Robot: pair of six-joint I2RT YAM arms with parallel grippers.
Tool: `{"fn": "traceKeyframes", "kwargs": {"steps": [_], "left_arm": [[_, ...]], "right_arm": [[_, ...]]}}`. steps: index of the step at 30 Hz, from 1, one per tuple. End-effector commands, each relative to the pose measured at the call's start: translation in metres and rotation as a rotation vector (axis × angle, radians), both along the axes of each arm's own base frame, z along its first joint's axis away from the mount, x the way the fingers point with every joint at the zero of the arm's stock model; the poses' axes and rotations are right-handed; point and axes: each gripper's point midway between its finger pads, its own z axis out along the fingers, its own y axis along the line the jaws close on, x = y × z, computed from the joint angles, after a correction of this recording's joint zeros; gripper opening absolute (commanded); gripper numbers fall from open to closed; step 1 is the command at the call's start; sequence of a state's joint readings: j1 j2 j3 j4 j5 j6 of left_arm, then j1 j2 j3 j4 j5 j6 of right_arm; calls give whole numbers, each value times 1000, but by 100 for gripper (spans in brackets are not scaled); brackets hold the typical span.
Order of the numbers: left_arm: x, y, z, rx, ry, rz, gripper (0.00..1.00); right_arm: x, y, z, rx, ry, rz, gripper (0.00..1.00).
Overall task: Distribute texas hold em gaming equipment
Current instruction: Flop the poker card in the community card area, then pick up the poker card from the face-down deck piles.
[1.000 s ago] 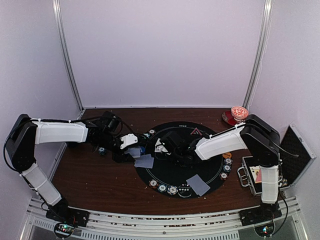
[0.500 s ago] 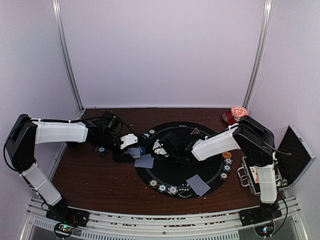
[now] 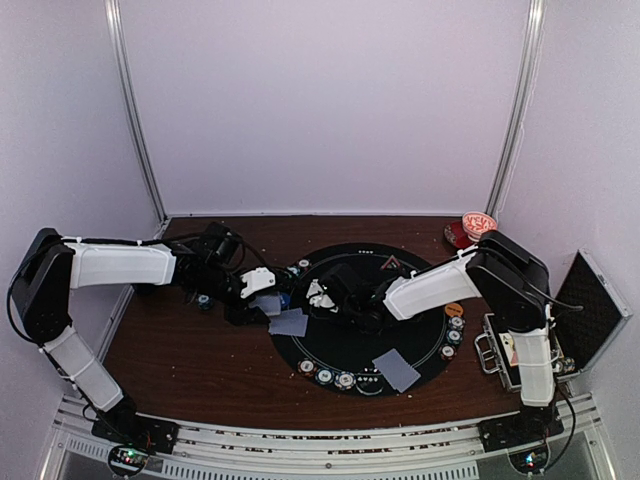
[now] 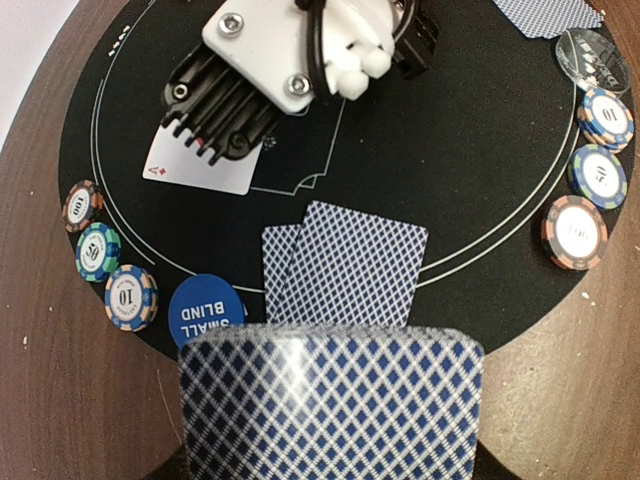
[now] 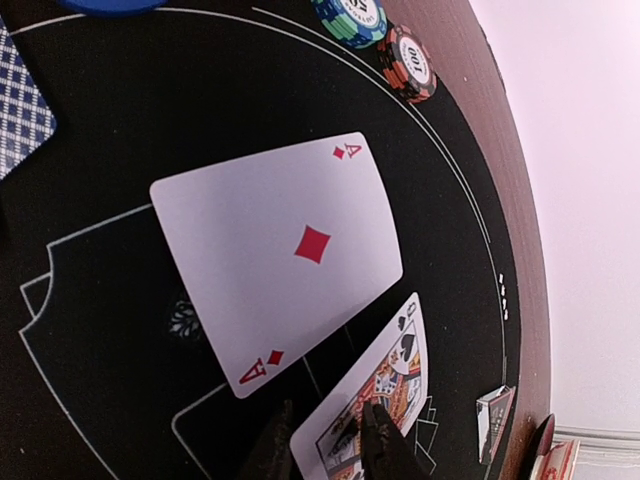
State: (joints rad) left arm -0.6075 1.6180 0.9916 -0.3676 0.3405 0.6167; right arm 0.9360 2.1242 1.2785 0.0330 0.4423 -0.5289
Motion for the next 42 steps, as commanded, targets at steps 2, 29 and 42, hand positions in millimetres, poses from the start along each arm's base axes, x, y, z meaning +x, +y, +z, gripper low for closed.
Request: {"fn": "traceKeyframes", "kwargs": {"steps": [2, 29, 42], "left_arm": [[13, -6, 12, -38, -32, 10, 61], [10, -7, 15, -49, -29, -1, 61], [5, -8, 21, -68, -33, -24, 61]], "right_arm": [[-4, -1, 15, 21, 4, 17, 26], [-34, 10, 125, 459, 40, -54, 100], [-68, 71, 131, 1289, 677, -81, 98]]}}
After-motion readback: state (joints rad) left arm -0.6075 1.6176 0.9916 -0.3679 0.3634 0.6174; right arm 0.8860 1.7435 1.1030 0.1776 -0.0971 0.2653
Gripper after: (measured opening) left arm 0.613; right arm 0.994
